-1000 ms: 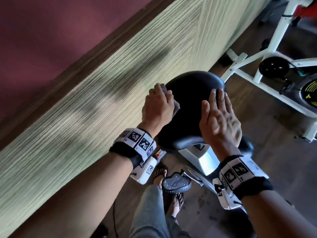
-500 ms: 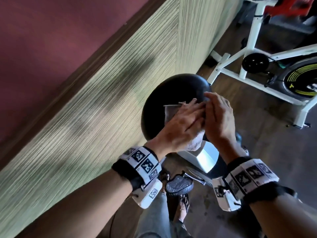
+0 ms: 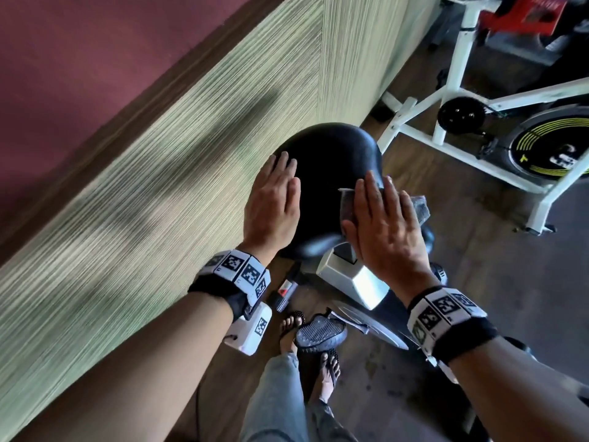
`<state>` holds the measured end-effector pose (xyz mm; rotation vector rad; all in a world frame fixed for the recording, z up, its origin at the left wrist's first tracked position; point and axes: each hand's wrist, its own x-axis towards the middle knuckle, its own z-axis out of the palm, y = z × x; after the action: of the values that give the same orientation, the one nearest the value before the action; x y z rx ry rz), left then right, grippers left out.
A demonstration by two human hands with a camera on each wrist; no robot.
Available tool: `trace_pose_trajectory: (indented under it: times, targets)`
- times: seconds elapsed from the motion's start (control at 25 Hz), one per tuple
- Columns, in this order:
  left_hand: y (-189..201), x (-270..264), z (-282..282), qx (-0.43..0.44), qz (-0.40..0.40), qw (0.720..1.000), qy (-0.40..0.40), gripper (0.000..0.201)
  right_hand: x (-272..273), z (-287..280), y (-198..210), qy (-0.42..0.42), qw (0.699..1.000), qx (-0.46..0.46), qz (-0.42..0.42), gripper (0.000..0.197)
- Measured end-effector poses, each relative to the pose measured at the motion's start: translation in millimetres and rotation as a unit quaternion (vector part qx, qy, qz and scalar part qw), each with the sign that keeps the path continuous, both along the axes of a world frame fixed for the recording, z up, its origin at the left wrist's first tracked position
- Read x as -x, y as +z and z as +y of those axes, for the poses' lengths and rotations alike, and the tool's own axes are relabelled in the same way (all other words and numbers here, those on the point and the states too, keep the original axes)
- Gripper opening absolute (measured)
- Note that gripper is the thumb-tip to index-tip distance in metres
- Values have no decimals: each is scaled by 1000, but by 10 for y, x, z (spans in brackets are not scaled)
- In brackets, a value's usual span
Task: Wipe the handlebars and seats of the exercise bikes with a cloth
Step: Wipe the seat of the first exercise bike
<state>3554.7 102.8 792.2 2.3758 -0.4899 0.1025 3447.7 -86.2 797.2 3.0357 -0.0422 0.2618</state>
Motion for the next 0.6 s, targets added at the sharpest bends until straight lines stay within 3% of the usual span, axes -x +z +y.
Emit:
trace_pose_trajectory:
  times: [0.24, 0.36, 0.48, 0.6]
  targets:
    - [34, 27, -13, -54, -8, 998, 0, 65, 183, -191, 182, -144, 981, -124, 34, 59]
    - [45, 23, -58, -101, -34, 994, 10, 67, -68, -77, 321, -220, 962, -143, 72, 63]
    - [32, 1, -81, -130, -39, 991, 12, 68, -384, 30, 390, -230, 950, -177, 113, 68]
    - [97, -16, -171, -162, -31, 986, 20, 72, -401, -65, 458, -189, 939, -259, 121, 69]
